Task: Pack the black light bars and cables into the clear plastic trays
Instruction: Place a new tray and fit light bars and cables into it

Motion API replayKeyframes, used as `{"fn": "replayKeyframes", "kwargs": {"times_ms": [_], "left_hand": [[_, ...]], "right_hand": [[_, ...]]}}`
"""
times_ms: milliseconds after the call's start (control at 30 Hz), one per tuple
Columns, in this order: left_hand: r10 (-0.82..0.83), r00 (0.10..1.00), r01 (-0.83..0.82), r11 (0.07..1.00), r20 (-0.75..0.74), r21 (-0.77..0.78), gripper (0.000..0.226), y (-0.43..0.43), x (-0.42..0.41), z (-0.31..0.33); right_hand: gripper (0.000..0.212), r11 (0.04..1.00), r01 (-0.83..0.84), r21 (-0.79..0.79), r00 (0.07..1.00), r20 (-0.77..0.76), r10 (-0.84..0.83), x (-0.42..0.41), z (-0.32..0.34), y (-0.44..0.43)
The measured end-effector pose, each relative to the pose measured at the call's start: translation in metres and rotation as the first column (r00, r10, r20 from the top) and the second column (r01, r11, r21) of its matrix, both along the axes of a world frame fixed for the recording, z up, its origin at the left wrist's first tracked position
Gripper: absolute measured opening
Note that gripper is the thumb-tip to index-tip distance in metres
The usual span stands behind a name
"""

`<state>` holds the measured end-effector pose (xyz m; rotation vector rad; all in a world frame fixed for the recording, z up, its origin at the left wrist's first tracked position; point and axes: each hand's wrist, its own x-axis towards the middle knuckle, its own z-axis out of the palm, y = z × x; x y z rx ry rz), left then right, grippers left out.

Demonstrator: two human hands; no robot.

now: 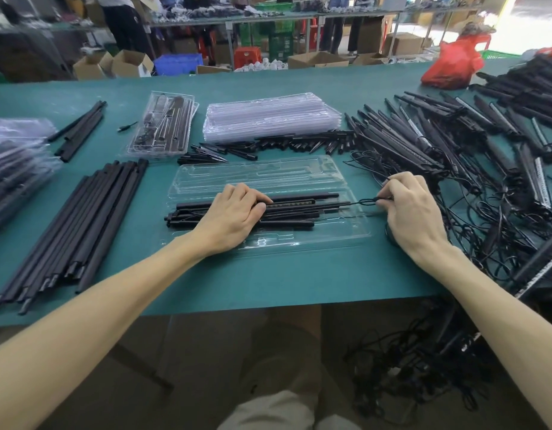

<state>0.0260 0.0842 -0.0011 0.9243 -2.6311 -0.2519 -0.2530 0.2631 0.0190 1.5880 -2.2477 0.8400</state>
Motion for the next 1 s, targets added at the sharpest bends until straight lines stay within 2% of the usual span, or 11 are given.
{"fn": "replayKeyframes", "kwargs": {"times_ms": [267,433,667,1000], "left_hand": [[0.005,1.0,-0.005,1.0,-0.004,0.0,0.035,0.002,0.002,0.001],[0.009,1.0,-0.009,1.0,0.006,-0.003,0.032,0.001,0.001,-0.001],[0.012,1.0,-0.011,1.0,0.017,-0.026,0.033,-0.001,-0.001,-0.002],[0.01,1.0,-0.009,0.999,0.02,-0.037,0.033,-0.001,-0.002,-0.003]], "right_hand": [[0.016,0.997,-0.026,0.066,0.991,-0.131,0.034,0.0,0.002,0.012],[0.02,0.993,-0.037,0.11,0.991,-0.122,0.051,-0.001,0.005,0.016],[0.024,0.976,-0.157,0.154,0.948,-0.253,0.192,0.002,0.008,0.014],[0.02,0.954,-0.286,0.086,0.886,-0.356,0.297,0.038,0.017,-0.004]]}}
